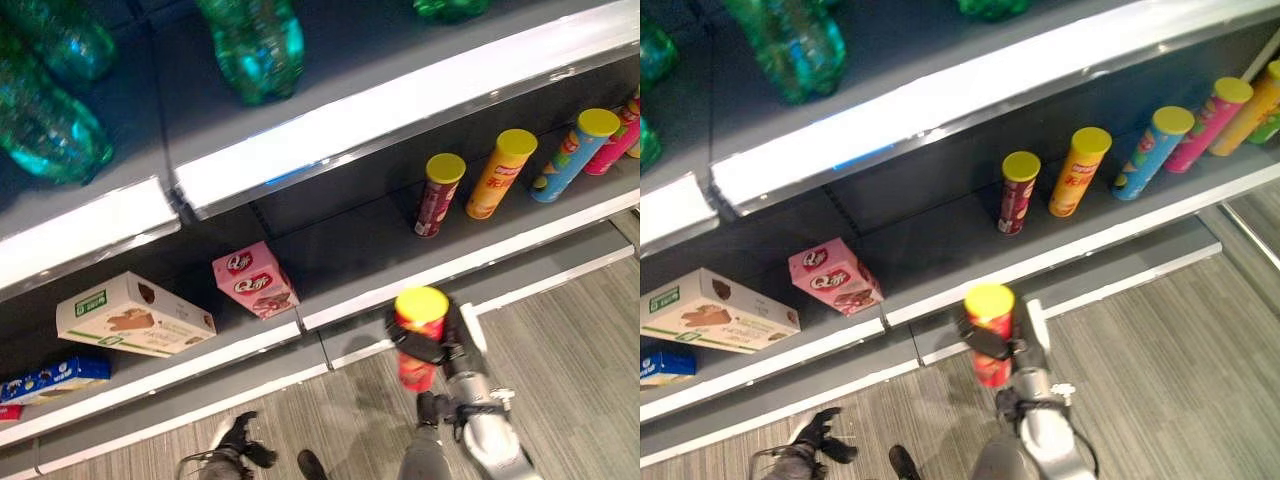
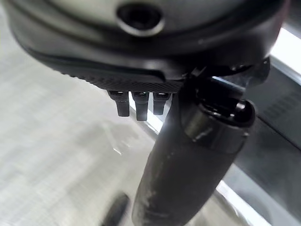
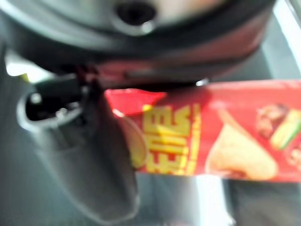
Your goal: Put the goods on the table back onto the shelves and tidy them up.
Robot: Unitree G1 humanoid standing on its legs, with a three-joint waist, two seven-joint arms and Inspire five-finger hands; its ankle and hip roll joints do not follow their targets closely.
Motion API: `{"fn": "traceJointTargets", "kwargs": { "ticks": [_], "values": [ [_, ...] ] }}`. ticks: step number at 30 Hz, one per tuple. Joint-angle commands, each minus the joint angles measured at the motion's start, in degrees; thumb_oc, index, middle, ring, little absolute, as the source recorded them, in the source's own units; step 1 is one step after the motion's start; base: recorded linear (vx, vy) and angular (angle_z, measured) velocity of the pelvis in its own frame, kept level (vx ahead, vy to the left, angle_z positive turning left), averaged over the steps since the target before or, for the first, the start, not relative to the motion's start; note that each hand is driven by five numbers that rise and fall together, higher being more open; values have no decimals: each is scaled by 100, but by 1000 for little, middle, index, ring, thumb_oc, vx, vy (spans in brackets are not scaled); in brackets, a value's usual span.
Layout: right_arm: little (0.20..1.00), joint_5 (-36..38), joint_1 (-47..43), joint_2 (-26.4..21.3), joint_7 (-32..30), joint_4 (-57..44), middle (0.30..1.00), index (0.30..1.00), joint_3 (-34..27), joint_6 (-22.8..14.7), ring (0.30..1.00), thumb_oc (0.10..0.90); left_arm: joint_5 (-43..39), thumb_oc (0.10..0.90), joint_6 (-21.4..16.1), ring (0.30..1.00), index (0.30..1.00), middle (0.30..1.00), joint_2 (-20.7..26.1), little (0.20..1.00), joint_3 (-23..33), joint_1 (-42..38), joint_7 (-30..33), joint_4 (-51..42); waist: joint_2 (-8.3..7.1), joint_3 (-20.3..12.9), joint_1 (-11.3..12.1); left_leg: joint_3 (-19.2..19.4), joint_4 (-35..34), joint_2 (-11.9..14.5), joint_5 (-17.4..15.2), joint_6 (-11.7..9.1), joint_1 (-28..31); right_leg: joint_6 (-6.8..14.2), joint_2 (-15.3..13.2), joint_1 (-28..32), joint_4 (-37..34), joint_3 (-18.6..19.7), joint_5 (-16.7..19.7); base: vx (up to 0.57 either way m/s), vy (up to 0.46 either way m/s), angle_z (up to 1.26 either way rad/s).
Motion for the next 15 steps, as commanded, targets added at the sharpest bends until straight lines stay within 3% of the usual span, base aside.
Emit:
{"fn": "traceJointTargets", "kwargs": {
  "ticks": [1,6,15],
  "values": [
    [300,-315,-615,44,-294,-971,300,300,-508,-638,300,400,-40,800,-127,900,900,900,-81,900,150,-15,138,-12,40,102,3,-345,29,443,-501,-104,241,453,-32,265,-74,-123,-268,-48,33,-6],
    [300,-358,-982,184,-463,-707,300,300,-135,-732,300,400,-19,800,-230,900,900,900,-41,900,31,-77,191,-171,-107,206,202,-402,29,491,-415,-137,66,511,-68,88,-182,-321,-110,-50,-38,-9],
    [300,-896,-2232,565,-1360,254,300,300,167,-558,300,400,-364,800,-246,900,900,900,-159,900,-3,5,348,-134,-146,175,626,-634,29,599,-218,-180,-358,539,-184,-70,-243,-628,-26,-18,-43,9]
  ]
}}
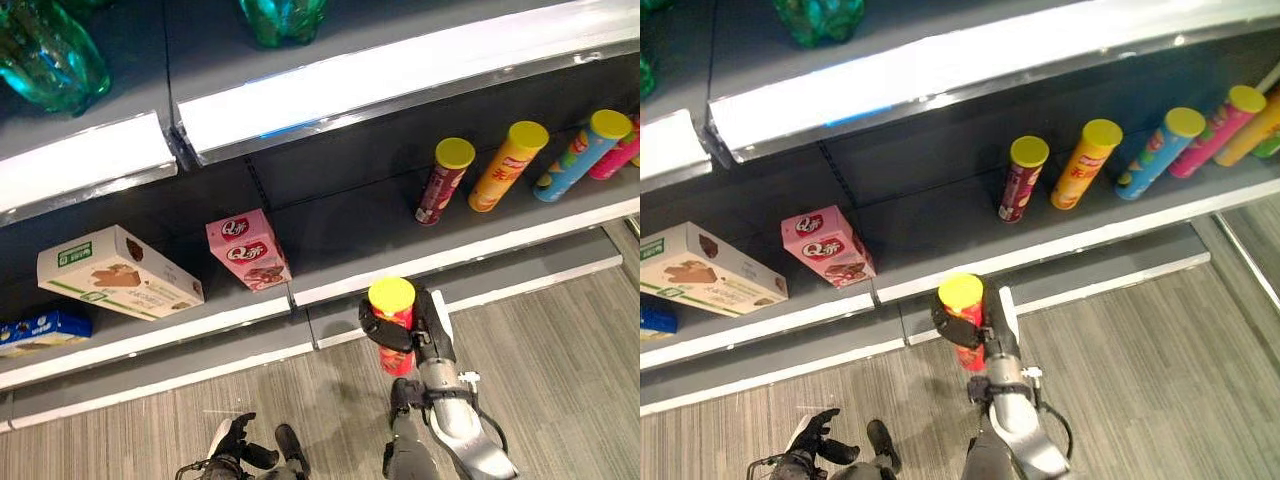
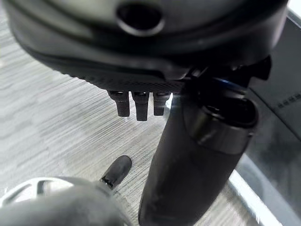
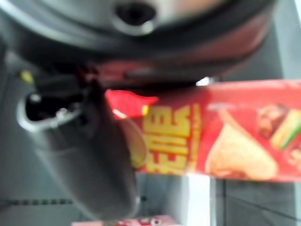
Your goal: Put the goods on the table back onto the shelves and tidy them up.
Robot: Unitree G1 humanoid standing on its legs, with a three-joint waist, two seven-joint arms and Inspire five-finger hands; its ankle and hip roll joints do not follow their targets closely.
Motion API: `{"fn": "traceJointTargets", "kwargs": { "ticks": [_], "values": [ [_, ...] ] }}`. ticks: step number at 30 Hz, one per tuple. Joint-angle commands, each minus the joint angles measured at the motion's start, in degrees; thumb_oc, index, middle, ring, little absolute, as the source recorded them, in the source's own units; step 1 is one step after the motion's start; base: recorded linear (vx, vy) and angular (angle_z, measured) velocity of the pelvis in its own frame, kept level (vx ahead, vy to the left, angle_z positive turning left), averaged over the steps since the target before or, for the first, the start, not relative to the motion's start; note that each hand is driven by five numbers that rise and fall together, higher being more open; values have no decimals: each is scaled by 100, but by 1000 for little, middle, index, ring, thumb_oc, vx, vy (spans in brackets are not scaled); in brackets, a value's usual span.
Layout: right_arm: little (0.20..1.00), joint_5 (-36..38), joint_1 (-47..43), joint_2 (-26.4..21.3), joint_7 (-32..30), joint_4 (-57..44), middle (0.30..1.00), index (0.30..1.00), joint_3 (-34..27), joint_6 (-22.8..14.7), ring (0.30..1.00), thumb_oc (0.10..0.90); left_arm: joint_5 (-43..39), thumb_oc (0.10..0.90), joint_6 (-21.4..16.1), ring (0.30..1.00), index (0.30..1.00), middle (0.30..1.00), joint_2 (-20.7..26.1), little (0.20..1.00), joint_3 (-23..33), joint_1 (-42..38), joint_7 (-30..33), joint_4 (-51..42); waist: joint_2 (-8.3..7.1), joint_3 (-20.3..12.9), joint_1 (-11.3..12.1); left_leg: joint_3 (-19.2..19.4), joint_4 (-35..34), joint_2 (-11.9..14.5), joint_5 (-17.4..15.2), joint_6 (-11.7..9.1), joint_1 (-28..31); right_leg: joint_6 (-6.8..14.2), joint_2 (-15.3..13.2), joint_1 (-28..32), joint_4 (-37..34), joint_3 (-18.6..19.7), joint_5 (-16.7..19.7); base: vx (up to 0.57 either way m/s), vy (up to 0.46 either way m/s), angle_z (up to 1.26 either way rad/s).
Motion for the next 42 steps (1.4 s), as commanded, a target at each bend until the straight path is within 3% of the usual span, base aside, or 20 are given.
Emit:
{"fn": "traceJointTargets", "kwargs": {
  "ticks": [1,6,7,9,11,18,22,29,42],
  "values": [
    [300,-436,-984,356,-443,-513,300,300,-59,-508,300,400,-132,800,2,900,900,900,267,900,-6,-226,258,192,81,84,290,-467,40,249,-490,-128,201,524,-492,255,27,-223,-83,-10,-35,18],
    [300,-847,-1584,363,-796,-404,300,300,-58,-363,300,400,-217,800,14,900,900,900,268,900,-74,-229,240,204,48,91,477,-577,40,273,-437,-120,13,537,-519,211,27,-300,-66,1,-24,23],
    [300,-1101,-2115,410,-1030,-280,300,300,-52,-250,300,400,-304,800,24,900,900,900,266,900,-117,-241,239,189,37,116,583,-645,40,288,-414,-110,-98,540,-532,183,27,-340,-35,15,-24,25],
    [300,-1212,-2325,414,-1156,-228,300,300,-95,-201,300,400,-337,800,27,900,900,900,266,900,-140,-256,243,174,30,129,622,-664,40,297,-409,-102,-127,539,-536,177,27,-348,-36,14,-26,19],
    [300,-1640,-3148,457,-1735,-30,300,300,-464,94,300,400,-393,800,49,900,900,900,280,900,-278,-326,261,93,14,159,735,-740,40,344,-373,-104,-228,533,-529,152,27,-372,-15,15,-39,17],
    [300,-2346,-3533,476,-2821,-50,300,300,-1080,302,300,400,-470,800,68,900,900,900,252,900,-379,-436,255,105,77,239,858,-789,40,402,-373,-106,-309,509,-502,92,27,-357,-41,9,-14,4],
    [300,-2409,-3464,613,-2948,-157,300,300,-1009,191,300,400,-332,800,47,900,900,900,246,900,-514,-485,282,96,134,269,884,-788,40,406,-353,-118,-375,518,-519,7,27,-349,-21,-2,-4,-4],
    [300,-1890,-3229,960,-2863,-197,300,300,-853,-252,300,400,-264,800,-76,900,900,900,259,900,-636,-404,324,-87,331,328,937,-830,40,371,-298,-115,-616,547,-593,-217,27,-357,54,-2,-1,-3],
    [300,-1878,-3766,1049,-3083,-74,300,300,-973,-381,300,400,-365,800,-285,900,900,900,261,900,-907,-443,399,-467,639,396,1107,-915,63,220,-298,-73,-956,592,-756,-494,27,-363,174,12,7,2]
  ]
}}
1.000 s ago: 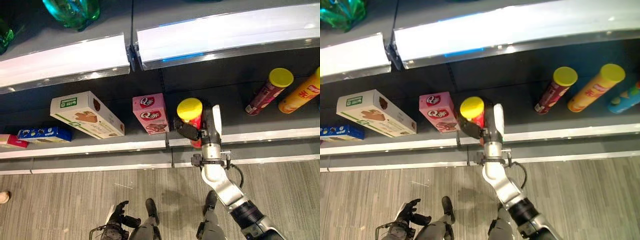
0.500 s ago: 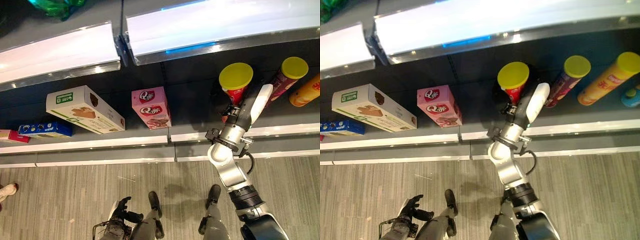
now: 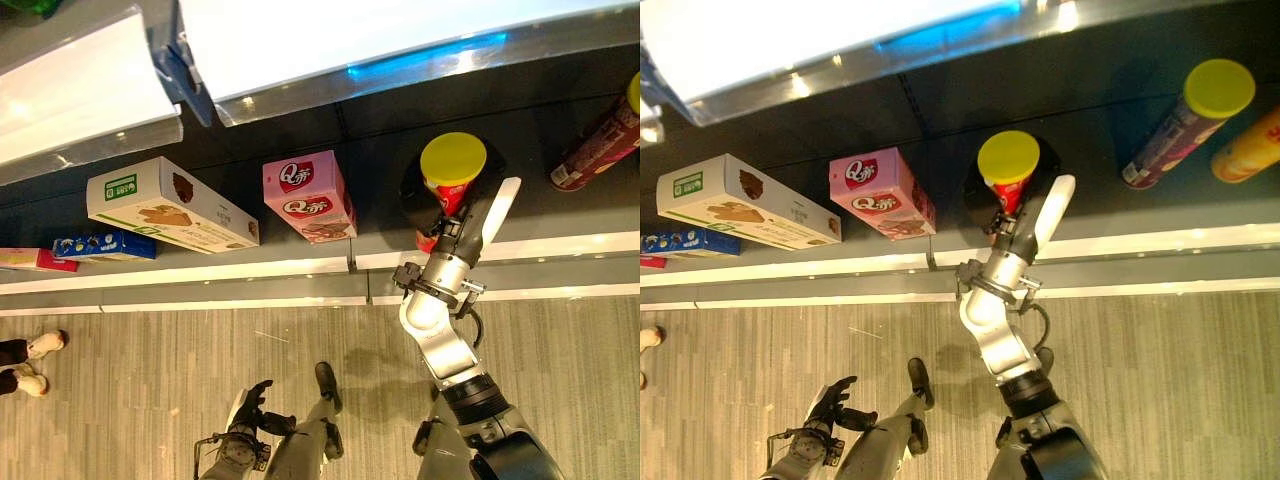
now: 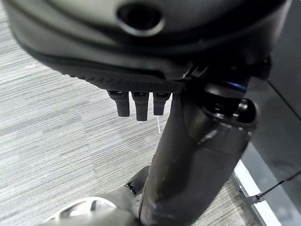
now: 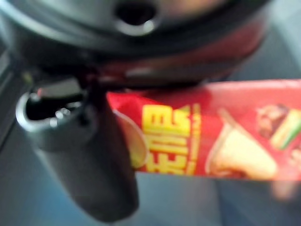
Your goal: Put the goods on the table back onto the shelves and tidy them up.
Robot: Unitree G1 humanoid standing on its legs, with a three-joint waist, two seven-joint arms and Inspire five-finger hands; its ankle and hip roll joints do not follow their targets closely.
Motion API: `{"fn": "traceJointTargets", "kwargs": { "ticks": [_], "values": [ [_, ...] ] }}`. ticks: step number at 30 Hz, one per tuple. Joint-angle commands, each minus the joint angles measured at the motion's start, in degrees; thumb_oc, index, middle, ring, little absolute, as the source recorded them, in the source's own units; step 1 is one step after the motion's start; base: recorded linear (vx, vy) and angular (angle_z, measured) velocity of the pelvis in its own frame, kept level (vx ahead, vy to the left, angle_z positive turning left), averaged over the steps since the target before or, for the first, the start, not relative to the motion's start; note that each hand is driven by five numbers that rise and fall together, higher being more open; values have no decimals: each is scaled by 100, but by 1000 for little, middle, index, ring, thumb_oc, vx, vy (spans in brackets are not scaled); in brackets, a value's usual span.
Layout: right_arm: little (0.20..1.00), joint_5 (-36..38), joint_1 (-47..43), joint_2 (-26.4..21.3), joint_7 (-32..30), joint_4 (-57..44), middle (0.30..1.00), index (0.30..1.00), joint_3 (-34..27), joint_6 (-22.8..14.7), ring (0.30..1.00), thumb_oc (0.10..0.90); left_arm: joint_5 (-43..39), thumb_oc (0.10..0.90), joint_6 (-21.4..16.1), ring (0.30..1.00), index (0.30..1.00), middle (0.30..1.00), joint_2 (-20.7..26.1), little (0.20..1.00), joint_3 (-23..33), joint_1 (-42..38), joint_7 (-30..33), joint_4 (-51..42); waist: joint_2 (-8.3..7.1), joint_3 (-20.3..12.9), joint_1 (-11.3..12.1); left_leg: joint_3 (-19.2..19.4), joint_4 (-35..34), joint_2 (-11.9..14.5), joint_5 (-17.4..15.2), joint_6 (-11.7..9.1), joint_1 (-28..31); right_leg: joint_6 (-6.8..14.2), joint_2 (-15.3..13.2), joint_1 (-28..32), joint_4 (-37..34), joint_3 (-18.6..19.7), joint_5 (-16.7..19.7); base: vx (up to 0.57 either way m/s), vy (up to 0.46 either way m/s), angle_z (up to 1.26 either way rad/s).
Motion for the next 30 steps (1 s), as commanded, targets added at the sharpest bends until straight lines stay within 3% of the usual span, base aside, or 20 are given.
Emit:
{"fn": "traceJointTargets", "kwargs": {
  "ticks": [1,17,30],
  "values": [
    [300,-457,-765,177,-262,-709,300,300,-237,-689,300,400,22,800,-153,900,900,900,413,900,-350,-89,314,62,-159,-119,210,-415,60,265,-449,-158,80,709,-617,197,25,66,113,31,24,0],
    [300,-1217,-1215,-3,-434,-814,300,300,6,-660,300,400,368,800,-433,900,900,900,492,900,-599,-207,597,-577,221,-135,446,-485,164,-28,-532,-71,-271,769,-835,-136,25,125,256,16,13,1],
    [300,-1550,-1624,-166,-896,-344,300,300,-149,-590,300,400,714,800,-698,900,900,900,583,900,-744,-385,1004,-951,361,-62,572,-549,278,-108,-553,-52,-709,770,-905,-492,29,136,315,4,-2,1]
  ]
}}
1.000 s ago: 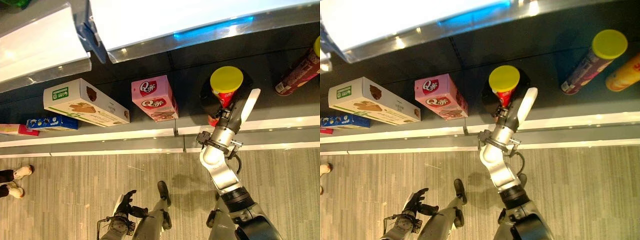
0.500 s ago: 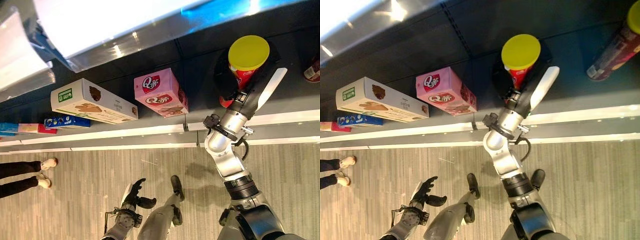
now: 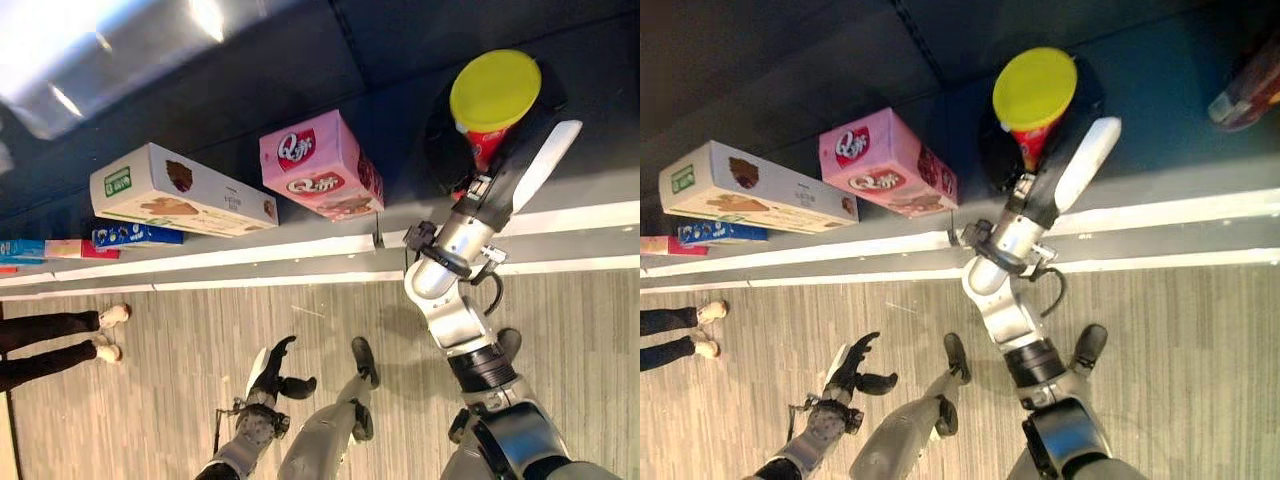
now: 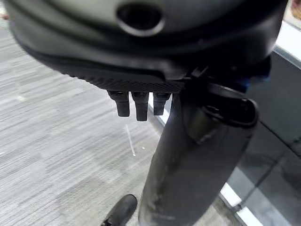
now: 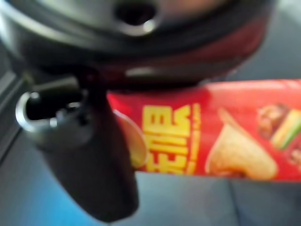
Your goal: Put the goods on the table back onto the shelves and tidy them up.
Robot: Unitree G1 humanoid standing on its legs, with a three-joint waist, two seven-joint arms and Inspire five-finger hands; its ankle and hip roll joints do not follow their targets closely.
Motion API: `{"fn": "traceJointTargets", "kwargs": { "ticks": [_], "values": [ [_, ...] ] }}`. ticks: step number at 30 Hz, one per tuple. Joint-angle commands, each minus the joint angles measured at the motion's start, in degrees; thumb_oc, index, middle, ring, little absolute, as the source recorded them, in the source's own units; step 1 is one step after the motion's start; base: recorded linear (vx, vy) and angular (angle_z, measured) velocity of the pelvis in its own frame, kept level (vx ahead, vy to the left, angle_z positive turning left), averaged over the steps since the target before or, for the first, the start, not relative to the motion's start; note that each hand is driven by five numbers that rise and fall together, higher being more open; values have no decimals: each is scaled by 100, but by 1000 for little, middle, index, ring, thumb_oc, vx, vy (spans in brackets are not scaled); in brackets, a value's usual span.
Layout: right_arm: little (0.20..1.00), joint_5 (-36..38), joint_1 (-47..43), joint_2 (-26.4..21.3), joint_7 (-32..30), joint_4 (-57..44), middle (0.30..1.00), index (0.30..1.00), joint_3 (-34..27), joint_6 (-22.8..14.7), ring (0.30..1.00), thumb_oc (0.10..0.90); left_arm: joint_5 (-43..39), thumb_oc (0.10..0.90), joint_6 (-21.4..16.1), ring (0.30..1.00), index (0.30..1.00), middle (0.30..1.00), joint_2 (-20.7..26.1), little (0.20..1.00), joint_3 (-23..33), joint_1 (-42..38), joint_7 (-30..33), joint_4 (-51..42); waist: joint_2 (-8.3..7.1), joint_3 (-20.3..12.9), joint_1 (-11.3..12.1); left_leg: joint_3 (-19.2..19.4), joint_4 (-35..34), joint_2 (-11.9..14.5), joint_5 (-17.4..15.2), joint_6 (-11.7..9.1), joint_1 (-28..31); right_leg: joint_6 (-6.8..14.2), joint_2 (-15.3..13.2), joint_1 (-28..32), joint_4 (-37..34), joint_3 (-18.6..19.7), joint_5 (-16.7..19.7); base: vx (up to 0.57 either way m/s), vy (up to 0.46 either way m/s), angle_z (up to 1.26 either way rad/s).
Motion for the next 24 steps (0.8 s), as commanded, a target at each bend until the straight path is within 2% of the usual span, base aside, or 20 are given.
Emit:
{"fn": "traceJointTargets", "kwargs": {
  "ticks": [1,8,9,10,11,24],
  "values": [
    [300,-702,-883,136,-256,-263,300,300,159,-523,300,400,182,800,-209,900,900,900,609,900,-192,52,464,-121,-197,-115,181,-493,293,255,-654,-238,-10,659,-549,285,31,-16,122,0,0,0],
    [300,-887,-1231,-71,-438,-96,300,300,36,-475,300,400,427,800,-274,900,900,900,639,900,-271,-39,632,-285,-70,-117,278,-509,424,210,-700,-224,-311,659,-584,46,32,61,145,9,1,-1],
    [300,-1120,-1248,-186,-494,-131,300,300,48,-381,300,400,542,800,-270,900,900,900,653,900,-283,-56,687,-308,-51,-130,290,-524,447,198,-709,-222,-354,659,-586,21,35,65,136,15,-12,-3],
    [462,-1199,-1242,-220,-496,-124,462,462,54,-342,462,508,601,800,-282,900,900,900,651,900,-285,-76,723,-326,-53,-147,293,-537,468,194,-722,-218,-380,659,-579,12,37,69,138,0,0,0],
    [900,-1215,-1246,-237,-477,-98,900,900,61,-329,900,800,641,800,-288,900,900,900,655,900,-274,-96,764,-344,-55,-165,298,-542,484,201,-736,-217,-399,659,-583,4,38,70,137,5,-5,4],
    [900,-890,-812,-205,-359,112,900,900,102,-586,900,800,791,800,-271,900,900,900,747,900,-122,-58,950,-392,-194,-217,251,-585,611,157,-805,-182,-560,659,-584,-89,50,36,171,0,-2,1]
  ]
}}
